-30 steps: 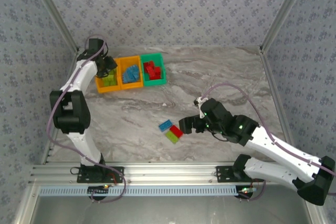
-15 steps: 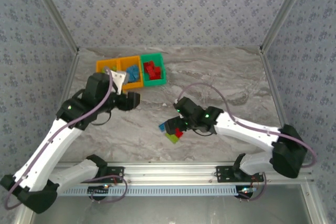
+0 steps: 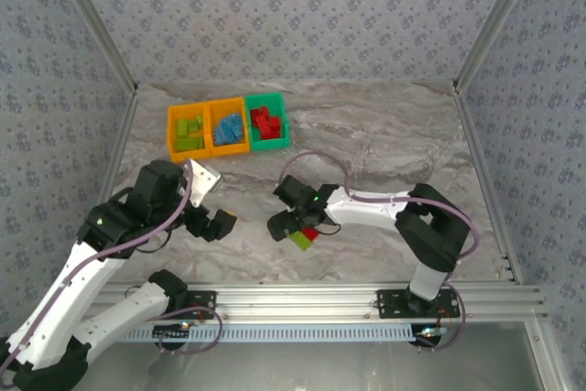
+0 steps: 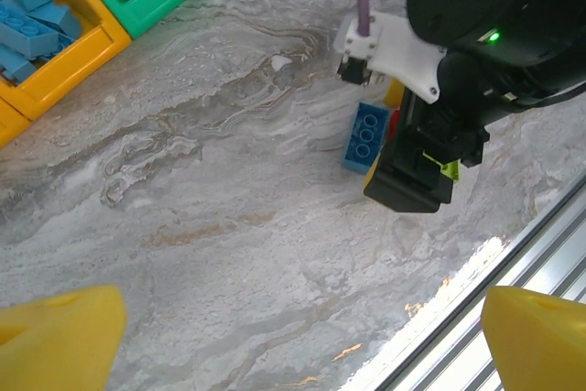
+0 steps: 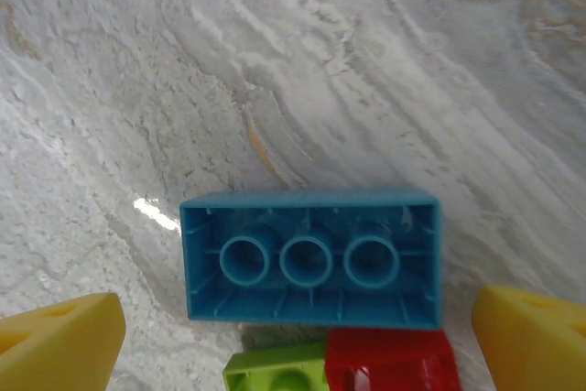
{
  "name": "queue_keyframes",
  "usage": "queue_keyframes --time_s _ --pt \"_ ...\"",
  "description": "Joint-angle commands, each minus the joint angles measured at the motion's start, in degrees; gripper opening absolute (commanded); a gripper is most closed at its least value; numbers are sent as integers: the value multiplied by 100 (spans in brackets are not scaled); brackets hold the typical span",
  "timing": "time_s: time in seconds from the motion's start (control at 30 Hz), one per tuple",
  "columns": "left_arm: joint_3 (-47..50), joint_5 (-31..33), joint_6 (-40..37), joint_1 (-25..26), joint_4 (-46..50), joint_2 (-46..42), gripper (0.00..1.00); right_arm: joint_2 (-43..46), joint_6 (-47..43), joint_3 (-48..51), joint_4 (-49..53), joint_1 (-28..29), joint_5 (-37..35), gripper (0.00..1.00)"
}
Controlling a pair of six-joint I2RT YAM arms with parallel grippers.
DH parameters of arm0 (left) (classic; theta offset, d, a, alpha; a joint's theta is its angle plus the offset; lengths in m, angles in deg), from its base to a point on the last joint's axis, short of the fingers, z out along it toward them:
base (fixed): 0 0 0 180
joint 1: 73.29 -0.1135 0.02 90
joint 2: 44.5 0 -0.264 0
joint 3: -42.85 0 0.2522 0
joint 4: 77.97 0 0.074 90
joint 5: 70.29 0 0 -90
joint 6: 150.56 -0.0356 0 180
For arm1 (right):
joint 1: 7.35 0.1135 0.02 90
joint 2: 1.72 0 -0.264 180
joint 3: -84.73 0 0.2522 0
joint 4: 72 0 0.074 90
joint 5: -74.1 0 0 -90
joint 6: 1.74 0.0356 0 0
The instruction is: Sort the legos into containers by color
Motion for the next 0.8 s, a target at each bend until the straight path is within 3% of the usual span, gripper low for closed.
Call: queue_keyframes --time_s 0.0,0.07,0.2,0.3,0.4,0.57,0.77 --pt "103 -87 -361 26 1 68 99 -239 -212 -301 26 102 -330 99" --pt "202 -33 -350 31 -110 14 99 -403 -201 -412 78 153 -504 93" --pt "434 169 -265 32 -333 -135 99 -527 -103 -554 196 251 -801 69" --pt "646 430 -165 27 -596 -352 99 -278 -56 -555 12 265 -558 54" --pt "865 398 -258 30 -908 -646 99 230 -84 -584 -259 226 -348 51" --pt "1203 -184 -419 17 -1375 -1118 99 786 -304 -967 -872 -201 137 51" --pt "1398 195 -146 -257 -1578 -1307 99 79 -766 -1941 -1480 -496 -30 53"
